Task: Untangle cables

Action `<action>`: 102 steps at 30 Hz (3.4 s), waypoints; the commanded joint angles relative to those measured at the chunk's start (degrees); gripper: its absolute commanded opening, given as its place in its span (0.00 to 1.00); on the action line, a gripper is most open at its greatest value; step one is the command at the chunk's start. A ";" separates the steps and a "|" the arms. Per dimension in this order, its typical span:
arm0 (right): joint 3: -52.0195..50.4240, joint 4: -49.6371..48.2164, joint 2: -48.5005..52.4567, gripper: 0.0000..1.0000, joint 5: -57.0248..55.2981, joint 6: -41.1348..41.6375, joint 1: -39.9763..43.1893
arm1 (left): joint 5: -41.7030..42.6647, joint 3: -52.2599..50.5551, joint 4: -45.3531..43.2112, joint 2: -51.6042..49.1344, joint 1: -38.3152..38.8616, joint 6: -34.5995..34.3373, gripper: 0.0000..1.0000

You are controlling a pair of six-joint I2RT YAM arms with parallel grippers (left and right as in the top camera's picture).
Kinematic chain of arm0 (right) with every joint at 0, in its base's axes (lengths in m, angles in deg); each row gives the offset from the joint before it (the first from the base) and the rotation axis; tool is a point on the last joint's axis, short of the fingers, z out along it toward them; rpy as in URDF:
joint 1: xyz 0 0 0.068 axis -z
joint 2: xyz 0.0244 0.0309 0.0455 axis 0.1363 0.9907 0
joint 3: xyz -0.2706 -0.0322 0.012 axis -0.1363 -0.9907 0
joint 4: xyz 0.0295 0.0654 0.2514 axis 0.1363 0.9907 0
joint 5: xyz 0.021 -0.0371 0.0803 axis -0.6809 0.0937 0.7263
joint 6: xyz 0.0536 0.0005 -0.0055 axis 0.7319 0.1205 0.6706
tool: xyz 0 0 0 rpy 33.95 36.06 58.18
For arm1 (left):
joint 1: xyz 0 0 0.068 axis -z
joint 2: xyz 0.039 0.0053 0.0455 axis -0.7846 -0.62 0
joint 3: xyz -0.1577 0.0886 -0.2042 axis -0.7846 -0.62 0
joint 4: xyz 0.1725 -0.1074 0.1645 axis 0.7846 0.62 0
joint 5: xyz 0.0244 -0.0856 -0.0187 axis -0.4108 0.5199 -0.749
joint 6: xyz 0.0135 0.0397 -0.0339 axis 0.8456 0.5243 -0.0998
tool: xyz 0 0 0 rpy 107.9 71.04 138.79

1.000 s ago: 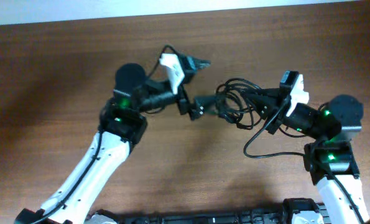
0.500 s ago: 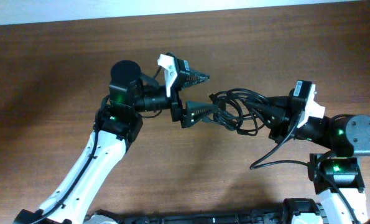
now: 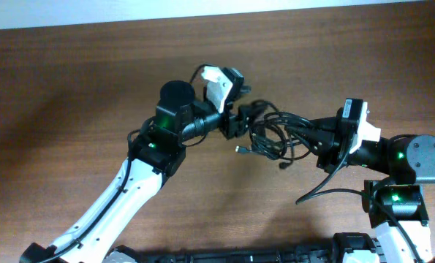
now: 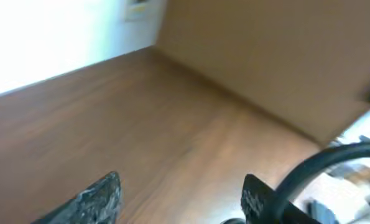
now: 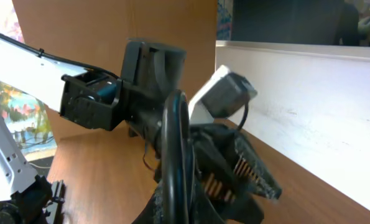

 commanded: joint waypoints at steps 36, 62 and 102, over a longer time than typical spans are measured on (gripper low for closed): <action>0.37 -20.13 4.46 0.04 5.88 -19.93 0.22 | 8.68 0.26 22.93 7.93 -0.57 -27.67 0.99; 0.37 -33.16 7.02 0.04 6.16 -17.90 0.20 | 14.82 0.26 12.96 3.04 5.03 -88.28 0.40; 0.44 4.24 11.89 0.99 -27.04 22.29 0.22 | 39.98 0.26 -23.82 3.06 -15.96 -4.90 0.02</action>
